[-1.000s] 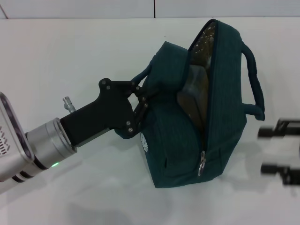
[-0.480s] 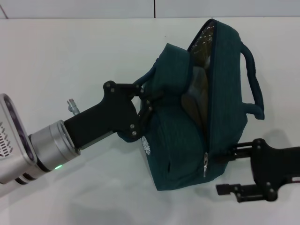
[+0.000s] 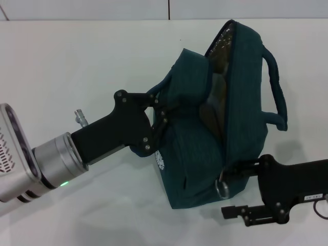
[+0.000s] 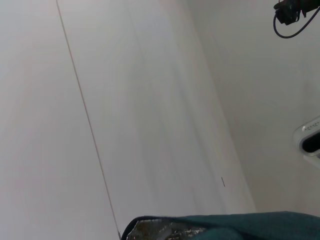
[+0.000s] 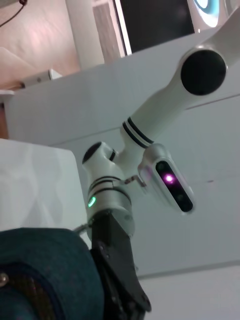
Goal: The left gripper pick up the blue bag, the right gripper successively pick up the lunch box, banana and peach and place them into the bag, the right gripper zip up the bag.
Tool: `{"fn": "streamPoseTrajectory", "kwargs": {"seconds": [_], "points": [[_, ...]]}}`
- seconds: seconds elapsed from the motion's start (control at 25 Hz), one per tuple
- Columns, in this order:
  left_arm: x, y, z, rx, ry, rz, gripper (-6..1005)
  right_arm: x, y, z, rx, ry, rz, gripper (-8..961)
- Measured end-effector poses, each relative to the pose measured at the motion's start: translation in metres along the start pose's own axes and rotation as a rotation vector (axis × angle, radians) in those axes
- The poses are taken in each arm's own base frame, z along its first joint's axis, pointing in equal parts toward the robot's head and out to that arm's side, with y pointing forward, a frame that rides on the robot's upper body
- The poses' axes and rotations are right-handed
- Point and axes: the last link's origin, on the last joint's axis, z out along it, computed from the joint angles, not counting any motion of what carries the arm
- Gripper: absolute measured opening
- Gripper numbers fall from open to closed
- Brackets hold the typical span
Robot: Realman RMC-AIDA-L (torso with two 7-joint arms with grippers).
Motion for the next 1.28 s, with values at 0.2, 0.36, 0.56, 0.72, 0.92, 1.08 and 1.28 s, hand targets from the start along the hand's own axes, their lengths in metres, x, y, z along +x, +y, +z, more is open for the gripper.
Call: {"fn": "streamPoseTrajectory", "kwargs": {"seconds": [0.2,0.36,0.56,0.72,0.92,1.08,1.28], "points": [[0.0,0.001,0.0,-0.006,-0.001,0.0,35,0.002,-0.001,0.003,-0.003,0.016,0.011,530],[0.0,0.001,0.0,-0.006,-0.001,0.0,34,0.003,-0.002,0.003,0.006,0.022,0.013,516],[0.0,0.0,0.0,-0.001,0.0,0.001,34,0.005,-0.004,0.002,0.02,0.028,0.016,472],[0.0,0.0,0.0,0.007,0.001,0.01,34,0.004,-0.006,0.001,0.032,0.033,0.002,350],[-0.002,0.005,-0.001,0.019,-0.002,0.042,35,0.003,-0.007,0.0,0.036,0.028,-0.062,113],[-0.002,0.004,-0.001,0.057,0.003,0.045,59,-0.002,-0.005,-0.001,0.026,0.009,-0.111,74],[0.002,0.004,-0.005,0.093,0.034,0.057,100,-0.01,-0.003,-0.003,-0.006,-0.011,-0.163,52]]}}
